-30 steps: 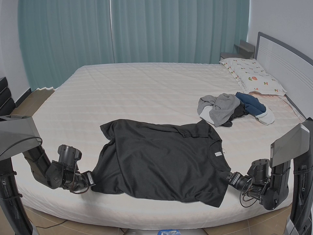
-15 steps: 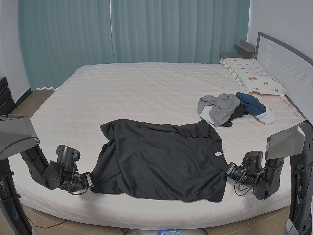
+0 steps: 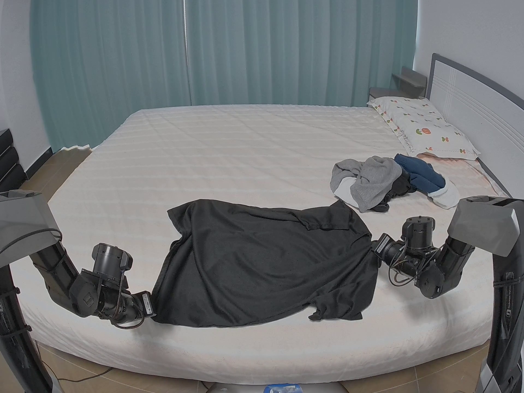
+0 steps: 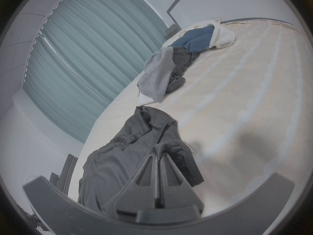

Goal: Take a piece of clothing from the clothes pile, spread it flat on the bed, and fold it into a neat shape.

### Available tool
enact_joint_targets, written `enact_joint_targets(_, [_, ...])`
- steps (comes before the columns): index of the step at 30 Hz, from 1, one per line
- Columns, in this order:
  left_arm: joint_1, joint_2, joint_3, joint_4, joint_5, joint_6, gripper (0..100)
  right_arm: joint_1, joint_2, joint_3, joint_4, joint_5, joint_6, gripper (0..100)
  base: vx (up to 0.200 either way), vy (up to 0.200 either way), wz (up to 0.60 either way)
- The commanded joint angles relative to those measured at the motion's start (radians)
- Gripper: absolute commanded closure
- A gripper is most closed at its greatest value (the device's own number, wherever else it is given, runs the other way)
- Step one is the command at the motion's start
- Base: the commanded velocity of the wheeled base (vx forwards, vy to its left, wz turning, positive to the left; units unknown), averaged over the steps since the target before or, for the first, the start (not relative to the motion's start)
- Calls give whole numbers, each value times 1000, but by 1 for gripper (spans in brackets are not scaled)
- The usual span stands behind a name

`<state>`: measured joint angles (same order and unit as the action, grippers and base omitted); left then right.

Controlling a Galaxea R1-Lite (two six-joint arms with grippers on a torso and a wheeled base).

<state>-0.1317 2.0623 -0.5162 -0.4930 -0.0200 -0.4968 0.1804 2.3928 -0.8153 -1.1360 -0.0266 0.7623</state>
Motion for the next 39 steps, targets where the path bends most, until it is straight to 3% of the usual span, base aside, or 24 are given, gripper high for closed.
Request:
enact_joint_targets(1, [0,-2,-1,-1,0,0,100,1,16,-76,22,1,2,100,0,0,0])
enact_joint_targets(10, [0,-1,-2,-1,0,0,100,2,105,-163,4,-29,8,100,0,0,0])
enact_joint_targets(11, [1,-1,-2,-1,0,1,100,2,115,-166,-7,-29,9,0,0,0,0])
enact_joint_targets(17, [1,2,-2,-1,0,1,100,-24,54,-62,-96,-7,0,0,0,0,0])
enact_joint_targets(25, [0,-5,1,-2,0,3,100,-72,-144,182,-122,129,3,0,0,0,0])
enact_joint_targets(32, [-5,-7,2,-1,0,3,100,-56,-199,381,-145,192,0,0,0,0,0])
enact_joint_targets(39, [-8,-13,10,-2,0,3,100,24,-144,447,-150,192,-3,0,0,0,0])
